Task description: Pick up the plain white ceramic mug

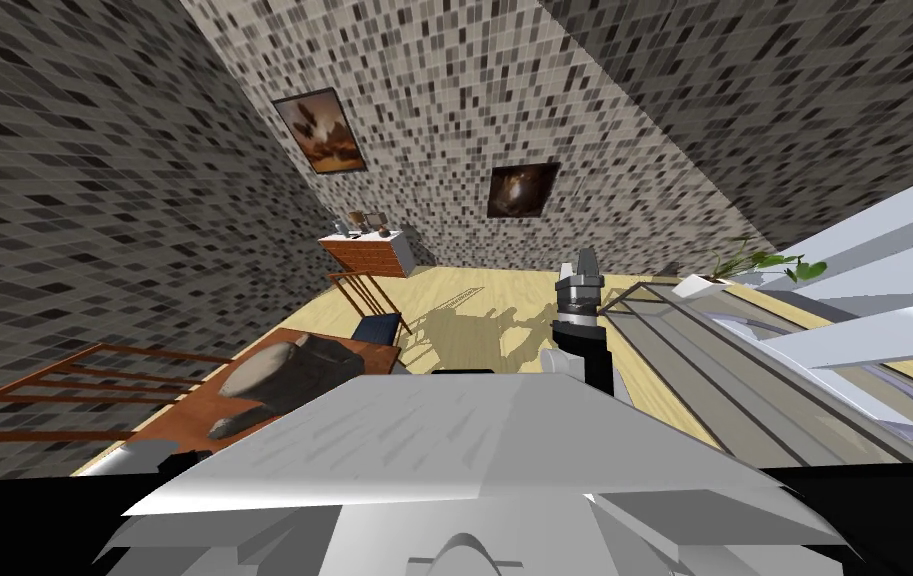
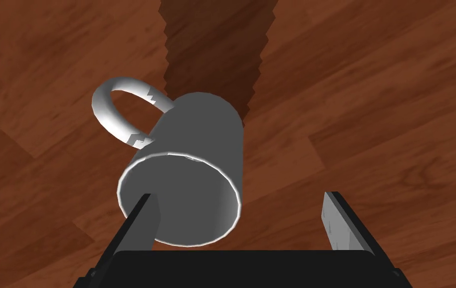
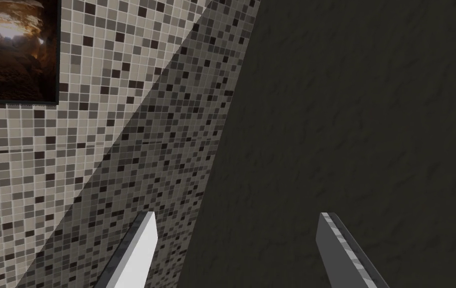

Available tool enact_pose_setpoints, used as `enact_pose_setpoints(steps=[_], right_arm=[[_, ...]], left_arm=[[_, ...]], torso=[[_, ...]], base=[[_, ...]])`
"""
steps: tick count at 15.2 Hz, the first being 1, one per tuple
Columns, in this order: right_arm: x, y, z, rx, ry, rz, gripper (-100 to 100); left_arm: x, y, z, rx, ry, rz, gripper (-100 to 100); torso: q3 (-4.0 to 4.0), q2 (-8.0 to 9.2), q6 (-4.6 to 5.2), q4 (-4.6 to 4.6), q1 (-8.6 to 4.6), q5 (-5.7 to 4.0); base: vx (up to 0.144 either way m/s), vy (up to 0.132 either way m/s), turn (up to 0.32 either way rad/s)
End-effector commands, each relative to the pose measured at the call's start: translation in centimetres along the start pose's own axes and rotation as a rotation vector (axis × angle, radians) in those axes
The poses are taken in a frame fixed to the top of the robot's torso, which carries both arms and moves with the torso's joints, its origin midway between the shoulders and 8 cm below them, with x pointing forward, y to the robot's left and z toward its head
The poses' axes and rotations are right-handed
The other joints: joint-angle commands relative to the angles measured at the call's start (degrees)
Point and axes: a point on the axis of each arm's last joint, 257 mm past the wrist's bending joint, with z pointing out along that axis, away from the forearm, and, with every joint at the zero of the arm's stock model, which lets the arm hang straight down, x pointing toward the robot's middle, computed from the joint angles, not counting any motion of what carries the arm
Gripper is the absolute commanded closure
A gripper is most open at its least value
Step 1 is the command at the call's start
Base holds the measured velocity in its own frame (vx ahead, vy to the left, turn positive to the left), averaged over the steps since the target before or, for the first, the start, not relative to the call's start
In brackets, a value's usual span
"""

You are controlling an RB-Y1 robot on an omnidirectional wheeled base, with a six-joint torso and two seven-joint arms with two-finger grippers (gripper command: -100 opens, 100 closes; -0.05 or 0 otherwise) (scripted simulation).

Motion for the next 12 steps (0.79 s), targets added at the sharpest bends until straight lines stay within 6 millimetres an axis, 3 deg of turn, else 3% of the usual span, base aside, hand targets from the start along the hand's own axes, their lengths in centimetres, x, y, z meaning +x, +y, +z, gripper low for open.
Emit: enact_pose_setpoints(steps=[1,5,6,10,12], right_arm=[[0.0,0.0,0.0,0.0,0.0,0.0,0],[0.0,0.0,0.0,0.0,0.0,0.0,0],[0.0,0.0,0.0,0.0,0.0,0.0,0],[0.0,0.0,0.0,0.0,0.0,0.0,0],[0.0,0.0,0.0,0.0,0.0,0.0,0]], left_arm=[[0.5,-0.1,0.8,0.002,-0.001,0.002,-100],[1.0,-0.2,1.4,0.001,0.0,0.005,-100],[1.0,-0.3,1.5,0.004,-0.001,0.005,100],[1.0,-0.3,1.5,0.002,-0.001,0.005,100],[0.3,-0.1,0.4,0.001,0.0,0.001,100]], torso=[[0.0,0.0,0.0,0.0,0.0,0.0],[0.08,0.14,-0.01,0.03,-0.16,-0.03],[0.07,0.13,-0.01,0.03,-0.19,-0.04],[0.05,0.07,-0.01,0.04,-0.17,-0.03],[0.04,0.05,-0.01,0.04,-0.2,-0.07]], base=[[-0.01,0.021,0.013],[-0.023,0.011,0.016],[-0.005,0.002,-0.001],[0.0,0.0,0.0],[0.016,-0.015,-0.025]])
